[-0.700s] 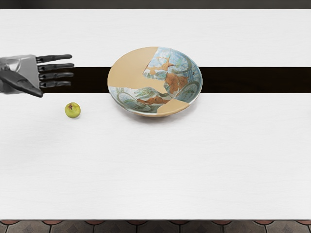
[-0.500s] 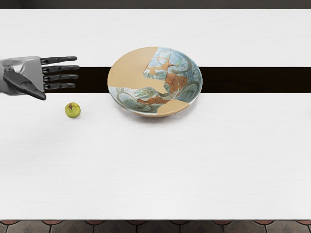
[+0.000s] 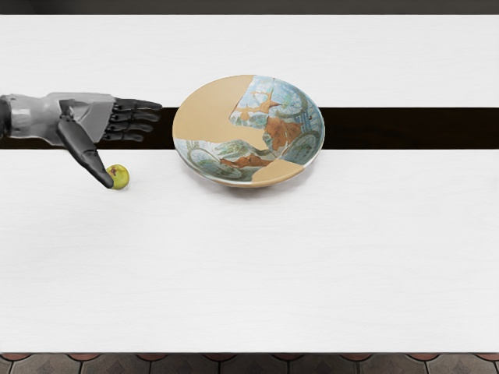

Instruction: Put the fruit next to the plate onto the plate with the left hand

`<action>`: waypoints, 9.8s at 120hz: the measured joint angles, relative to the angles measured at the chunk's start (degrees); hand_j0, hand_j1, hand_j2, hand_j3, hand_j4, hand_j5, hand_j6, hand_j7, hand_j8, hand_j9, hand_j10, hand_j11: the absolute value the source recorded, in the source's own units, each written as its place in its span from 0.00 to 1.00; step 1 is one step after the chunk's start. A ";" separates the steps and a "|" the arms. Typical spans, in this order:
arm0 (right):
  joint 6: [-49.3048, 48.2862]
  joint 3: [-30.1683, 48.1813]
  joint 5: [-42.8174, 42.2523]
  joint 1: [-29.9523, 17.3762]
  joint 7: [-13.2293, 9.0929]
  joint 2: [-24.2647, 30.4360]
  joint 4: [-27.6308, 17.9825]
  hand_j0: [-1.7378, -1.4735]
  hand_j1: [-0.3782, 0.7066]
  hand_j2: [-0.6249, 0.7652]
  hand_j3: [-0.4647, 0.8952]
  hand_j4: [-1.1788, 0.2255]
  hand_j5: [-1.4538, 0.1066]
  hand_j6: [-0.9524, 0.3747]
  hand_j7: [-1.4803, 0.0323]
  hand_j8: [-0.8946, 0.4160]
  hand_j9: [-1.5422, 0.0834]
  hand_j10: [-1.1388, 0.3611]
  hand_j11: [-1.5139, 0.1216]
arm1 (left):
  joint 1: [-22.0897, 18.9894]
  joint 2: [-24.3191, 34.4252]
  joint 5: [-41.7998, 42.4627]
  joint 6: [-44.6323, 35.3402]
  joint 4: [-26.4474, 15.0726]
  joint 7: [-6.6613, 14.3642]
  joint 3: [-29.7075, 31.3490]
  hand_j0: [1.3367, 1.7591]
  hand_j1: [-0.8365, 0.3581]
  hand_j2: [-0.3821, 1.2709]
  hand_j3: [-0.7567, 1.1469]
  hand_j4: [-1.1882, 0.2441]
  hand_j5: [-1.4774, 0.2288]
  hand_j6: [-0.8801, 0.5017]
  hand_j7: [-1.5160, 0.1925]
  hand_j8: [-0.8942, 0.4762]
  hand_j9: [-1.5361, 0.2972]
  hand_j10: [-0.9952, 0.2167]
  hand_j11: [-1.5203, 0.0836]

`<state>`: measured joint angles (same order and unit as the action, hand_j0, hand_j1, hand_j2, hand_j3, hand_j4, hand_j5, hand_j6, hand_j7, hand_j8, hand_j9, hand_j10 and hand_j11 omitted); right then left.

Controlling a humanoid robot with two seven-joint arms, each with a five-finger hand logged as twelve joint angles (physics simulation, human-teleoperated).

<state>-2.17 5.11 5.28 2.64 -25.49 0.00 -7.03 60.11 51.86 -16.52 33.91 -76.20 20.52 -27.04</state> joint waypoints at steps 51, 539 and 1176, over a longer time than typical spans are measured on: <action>0.06 -0.10 -0.09 0.00 0.00 0.00 0.00 0.30 0.03 0.45 0.34 0.84 0.93 0.72 0.98 0.68 0.95 0.76 0.93 | -7.91 -8.23 -27.82 -24.56 -0.11 -0.49 1.20 0.76 0.98 0.23 0.40 0.82 0.85 0.62 0.87 0.64 0.83 0.80 0.93; 0.15 -0.36 -0.18 0.51 0.00 0.00 0.00 0.30 0.03 0.45 0.34 0.84 0.93 0.72 0.98 0.68 0.95 0.76 0.93 | -4.83 -13.81 -37.14 -51.51 0.27 4.02 20.78 0.76 0.46 0.33 0.40 0.42 0.45 0.27 0.46 0.32 0.43 0.35 0.49; 0.32 -2.04 -1.50 2.98 -0.35 0.00 -0.09 0.30 0.03 0.45 0.34 0.84 0.93 0.72 0.98 0.68 0.95 0.76 0.93 | 5.84 0.44 36.90 0.97 -4.57 14.09 7.14 0.76 0.97 0.23 0.40 0.82 0.85 0.63 0.87 0.64 0.83 0.81 0.93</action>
<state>-1.85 3.07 3.78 5.63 -25.84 0.00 -7.12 65.95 52.31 20.38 34.88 -80.77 34.61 -19.90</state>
